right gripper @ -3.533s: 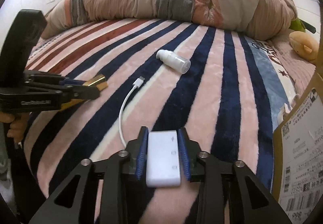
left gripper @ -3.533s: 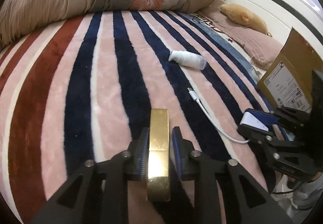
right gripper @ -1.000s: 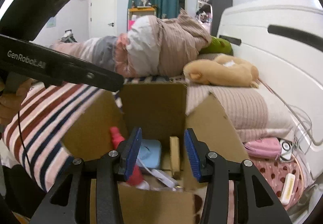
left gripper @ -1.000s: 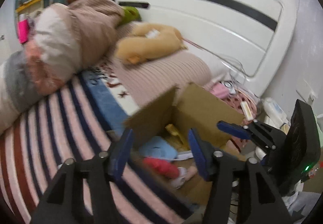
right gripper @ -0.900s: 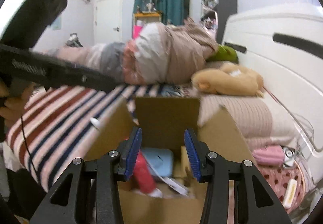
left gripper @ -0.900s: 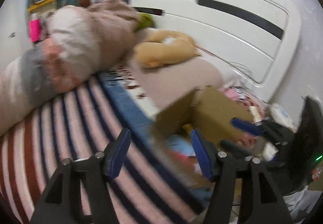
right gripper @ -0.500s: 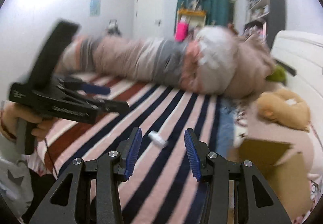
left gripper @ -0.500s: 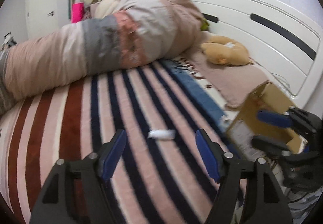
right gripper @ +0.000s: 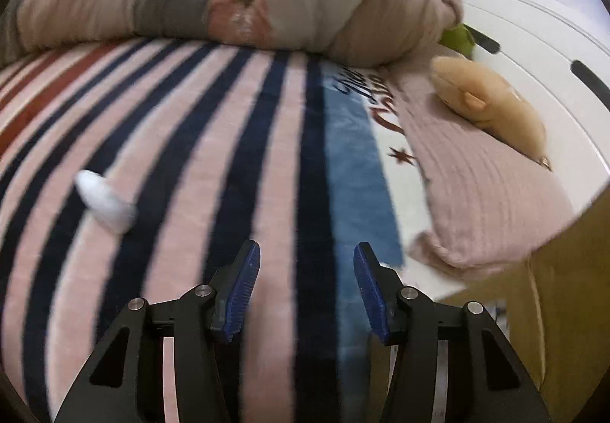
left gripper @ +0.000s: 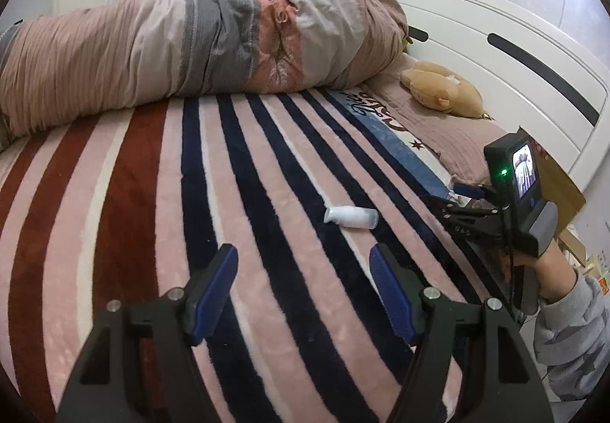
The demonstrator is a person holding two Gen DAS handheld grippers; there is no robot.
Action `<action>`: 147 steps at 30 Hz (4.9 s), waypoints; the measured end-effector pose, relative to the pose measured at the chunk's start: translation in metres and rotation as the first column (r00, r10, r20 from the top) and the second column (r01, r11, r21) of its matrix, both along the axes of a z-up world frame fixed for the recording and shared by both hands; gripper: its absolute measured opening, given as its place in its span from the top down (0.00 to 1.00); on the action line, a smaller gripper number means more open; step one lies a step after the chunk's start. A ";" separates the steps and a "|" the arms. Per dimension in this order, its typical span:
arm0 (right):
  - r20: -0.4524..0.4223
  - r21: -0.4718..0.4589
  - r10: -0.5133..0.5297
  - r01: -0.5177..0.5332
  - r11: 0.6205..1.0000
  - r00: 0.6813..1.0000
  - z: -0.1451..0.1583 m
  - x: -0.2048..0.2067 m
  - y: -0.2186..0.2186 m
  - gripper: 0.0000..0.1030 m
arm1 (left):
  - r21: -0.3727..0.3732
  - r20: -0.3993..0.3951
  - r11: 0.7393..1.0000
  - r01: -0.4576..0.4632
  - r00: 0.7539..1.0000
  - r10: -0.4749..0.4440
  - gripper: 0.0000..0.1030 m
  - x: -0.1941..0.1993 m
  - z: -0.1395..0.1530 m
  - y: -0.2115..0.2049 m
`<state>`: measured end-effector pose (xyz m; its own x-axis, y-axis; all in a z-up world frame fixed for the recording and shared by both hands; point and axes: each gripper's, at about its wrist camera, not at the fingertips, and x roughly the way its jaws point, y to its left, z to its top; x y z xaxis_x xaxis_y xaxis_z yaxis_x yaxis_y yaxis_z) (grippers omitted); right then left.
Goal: Organize rigid objects
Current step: 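Lower the right gripper onto the white tape roll and close it, then grasp the white pump bottle with the left gripper while the right gripper holds the tape roll, then lower the tape roll and pump bottle into the box and open both grippers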
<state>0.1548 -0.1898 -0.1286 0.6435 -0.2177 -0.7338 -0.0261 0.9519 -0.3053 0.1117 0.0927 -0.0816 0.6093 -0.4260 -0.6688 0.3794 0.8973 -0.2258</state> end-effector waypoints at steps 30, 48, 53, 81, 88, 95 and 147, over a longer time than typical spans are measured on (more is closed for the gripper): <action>-0.216 0.051 -0.097 0.111 0.993 0.971 -0.017 0.019 -0.065 0.94 | 0.008 -0.018 1.000 0.024 1.000 -0.024 0.29 -0.006 -0.009 -0.013; -0.246 -0.026 -0.084 0.080 0.996 0.966 -0.018 0.017 -0.060 0.74 | 0.018 -0.030 1.000 0.015 0.999 -0.015 0.29 -0.004 -0.014 -0.012; -0.274 -0.035 -0.080 0.074 0.997 0.958 -0.028 0.021 -0.061 0.76 | 0.022 -0.032 1.000 0.013 0.999 -0.012 0.29 -0.002 -0.014 -0.011; -0.053 0.285 0.309 -0.282 0.916 0.950 -0.009 -0.053 -0.012 0.41 | 0.103 -0.182 0.993 0.048 0.983 -0.029 0.27 0.089 -0.069 -0.117; -0.039 0.283 0.312 -0.289 0.915 0.949 -0.029 -0.046 -0.011 0.42 | 0.224 -0.128 0.974 0.016 0.992 0.013 0.43 0.096 -0.084 -0.140; -0.044 0.292 0.280 -0.256 0.921 0.959 -0.029 -0.047 -0.010 0.62 | 0.246 -0.100 0.969 0.019 0.995 0.006 0.43 0.084 -0.069 -0.134; 0.245 0.274 0.041 -0.110 0.955 0.969 0.083 -0.174 -0.210 0.51 | 0.244 -0.017 0.869 0.430 0.898 -0.440 0.43 -0.047 0.084 -0.383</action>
<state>-0.0194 -0.4001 -0.0460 0.8107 0.0332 -0.5845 -0.0619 0.9977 -0.0292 0.0648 -0.2904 0.0028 0.4260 -0.4871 -0.7624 0.7475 0.6642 -0.0067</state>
